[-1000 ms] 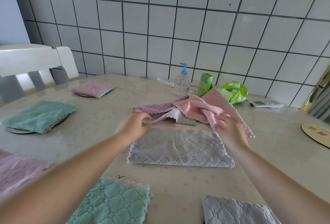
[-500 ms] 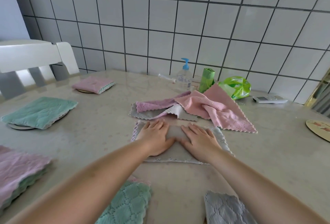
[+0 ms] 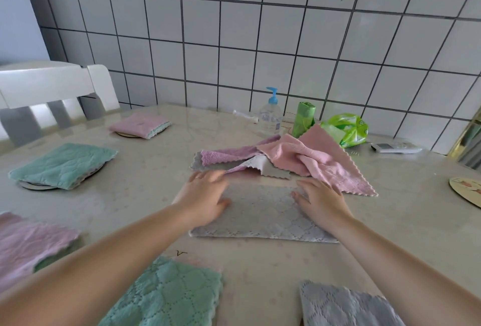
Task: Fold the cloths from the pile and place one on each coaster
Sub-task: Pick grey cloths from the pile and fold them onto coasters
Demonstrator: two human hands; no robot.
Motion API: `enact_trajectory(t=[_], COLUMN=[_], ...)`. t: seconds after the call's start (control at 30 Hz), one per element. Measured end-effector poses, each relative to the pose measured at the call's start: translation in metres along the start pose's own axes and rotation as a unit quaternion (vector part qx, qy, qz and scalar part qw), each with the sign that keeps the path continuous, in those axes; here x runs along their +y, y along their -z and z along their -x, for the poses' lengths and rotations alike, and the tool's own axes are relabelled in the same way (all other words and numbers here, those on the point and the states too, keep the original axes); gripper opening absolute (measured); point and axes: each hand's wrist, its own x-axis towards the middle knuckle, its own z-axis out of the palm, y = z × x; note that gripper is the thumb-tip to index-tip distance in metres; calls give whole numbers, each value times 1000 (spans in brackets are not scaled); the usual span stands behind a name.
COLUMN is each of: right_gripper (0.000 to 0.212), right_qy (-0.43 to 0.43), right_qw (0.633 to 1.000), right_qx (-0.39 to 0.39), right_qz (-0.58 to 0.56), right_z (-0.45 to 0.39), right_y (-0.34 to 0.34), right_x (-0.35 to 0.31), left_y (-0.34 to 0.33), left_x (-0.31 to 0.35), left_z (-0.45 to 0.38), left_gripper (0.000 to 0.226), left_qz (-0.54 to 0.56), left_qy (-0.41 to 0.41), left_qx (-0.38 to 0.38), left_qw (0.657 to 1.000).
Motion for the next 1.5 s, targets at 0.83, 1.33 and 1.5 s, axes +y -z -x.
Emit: enact_trajectory(t=[0.83, 1.33, 1.5], right_gripper=[4, 38, 44], right_qy=[89, 100, 41], right_qw=[990, 933, 936], right_qx=[-57, 38, -6], right_qz=[-88, -344, -349], right_z=[-30, -8, 14], right_y=[44, 114, 81], right_x=[-62, -50, -39], left_y=[19, 43, 41], left_x=[86, 53, 47], left_z=[29, 16, 15], left_gripper=[7, 13, 26], left_qz=[-91, 583, 583], left_qy=[-256, 125, 120], left_qx=[29, 187, 126], left_qw=[962, 781, 793])
